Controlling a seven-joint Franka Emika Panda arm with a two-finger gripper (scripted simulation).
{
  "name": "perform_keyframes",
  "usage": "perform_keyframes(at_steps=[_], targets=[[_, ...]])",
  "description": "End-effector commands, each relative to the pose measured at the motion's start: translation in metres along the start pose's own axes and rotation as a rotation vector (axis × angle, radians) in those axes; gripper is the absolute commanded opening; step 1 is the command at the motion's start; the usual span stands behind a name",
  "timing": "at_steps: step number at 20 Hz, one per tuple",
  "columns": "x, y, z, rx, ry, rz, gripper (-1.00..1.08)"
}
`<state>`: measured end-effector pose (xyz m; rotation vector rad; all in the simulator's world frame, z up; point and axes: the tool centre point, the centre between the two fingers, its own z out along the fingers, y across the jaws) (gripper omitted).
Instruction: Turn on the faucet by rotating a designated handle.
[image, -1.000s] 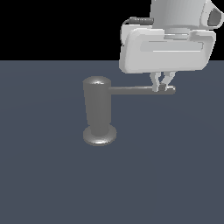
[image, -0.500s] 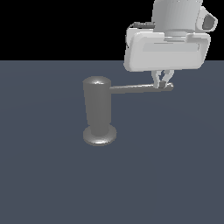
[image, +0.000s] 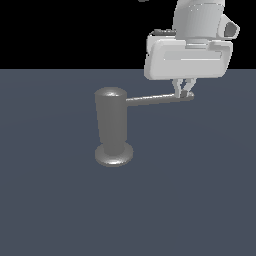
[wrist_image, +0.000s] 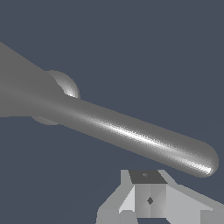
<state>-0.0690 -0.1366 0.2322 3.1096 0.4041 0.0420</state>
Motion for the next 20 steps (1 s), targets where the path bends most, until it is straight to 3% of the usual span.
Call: perform_keyframes(at_steps=[1,17,20], targets=[[0.002,0.007,0.009,0.004,-0.016,0.007,-1.0],[0.038,0.04,0.015,0.008,-0.025,0.016,-1.0],[0.05,0.027,0.002,0.005,-0.002,-0.006,-1.0]])
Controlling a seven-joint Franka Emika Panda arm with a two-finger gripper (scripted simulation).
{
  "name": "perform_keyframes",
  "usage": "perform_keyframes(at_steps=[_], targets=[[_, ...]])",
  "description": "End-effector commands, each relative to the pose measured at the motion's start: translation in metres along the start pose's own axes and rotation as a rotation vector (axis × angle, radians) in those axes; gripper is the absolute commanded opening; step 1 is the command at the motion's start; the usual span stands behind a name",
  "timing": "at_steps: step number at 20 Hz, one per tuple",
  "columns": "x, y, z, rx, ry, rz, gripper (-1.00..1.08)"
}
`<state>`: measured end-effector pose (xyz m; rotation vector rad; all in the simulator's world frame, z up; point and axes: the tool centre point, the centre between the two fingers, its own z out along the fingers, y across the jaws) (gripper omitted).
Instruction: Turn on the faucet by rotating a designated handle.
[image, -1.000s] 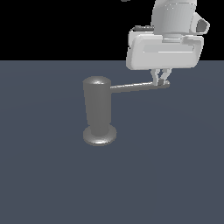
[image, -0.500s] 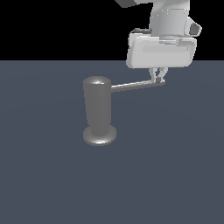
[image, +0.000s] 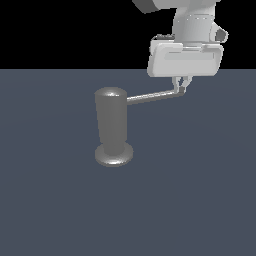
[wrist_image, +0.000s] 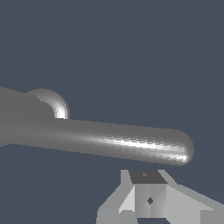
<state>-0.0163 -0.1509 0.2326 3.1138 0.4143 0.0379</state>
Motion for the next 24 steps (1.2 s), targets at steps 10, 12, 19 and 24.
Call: perform_keyframes(at_steps=[10,12,19,24], targets=[[0.038,-0.004,0.004,0.0,-0.005,0.005,-1.0],[0.044,-0.004,0.005,0.0,-0.006,0.006,-1.0],[0.067,-0.007,0.007,0.001,-0.01,0.009,-1.0],[0.083,-0.008,0.009,0.001,-0.012,0.012,-1.0]])
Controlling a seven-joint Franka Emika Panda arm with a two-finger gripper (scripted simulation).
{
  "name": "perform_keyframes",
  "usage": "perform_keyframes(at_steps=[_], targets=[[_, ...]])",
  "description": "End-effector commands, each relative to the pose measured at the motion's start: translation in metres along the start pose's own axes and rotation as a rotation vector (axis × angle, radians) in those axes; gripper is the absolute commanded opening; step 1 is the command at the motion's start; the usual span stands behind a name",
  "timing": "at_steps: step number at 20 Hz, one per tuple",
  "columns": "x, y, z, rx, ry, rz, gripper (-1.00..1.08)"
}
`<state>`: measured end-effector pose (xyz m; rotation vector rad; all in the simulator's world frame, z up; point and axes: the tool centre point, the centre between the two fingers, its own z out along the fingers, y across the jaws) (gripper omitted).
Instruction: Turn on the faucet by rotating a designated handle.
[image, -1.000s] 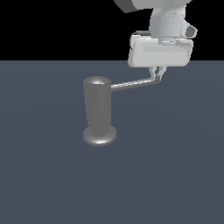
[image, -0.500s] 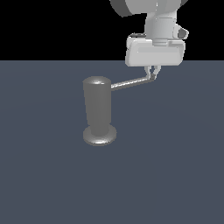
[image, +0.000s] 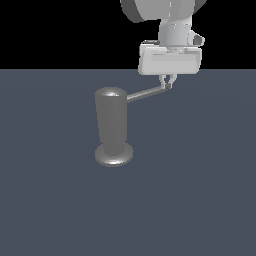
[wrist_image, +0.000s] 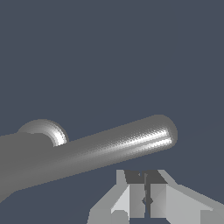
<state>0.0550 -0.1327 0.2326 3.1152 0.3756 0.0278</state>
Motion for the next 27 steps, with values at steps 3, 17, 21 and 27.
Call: perform_keyframes(at_steps=[3,17,21,27], targets=[[0.018,-0.011,0.008,0.004,-0.006,-0.012,-1.0],[0.058,-0.015,0.012,0.005,-0.013,-0.006,-1.0],[0.068,-0.016,0.013,0.006,-0.015,-0.004,-1.0],[0.081,-0.017,0.015,0.006,-0.016,-0.002,-1.0]])
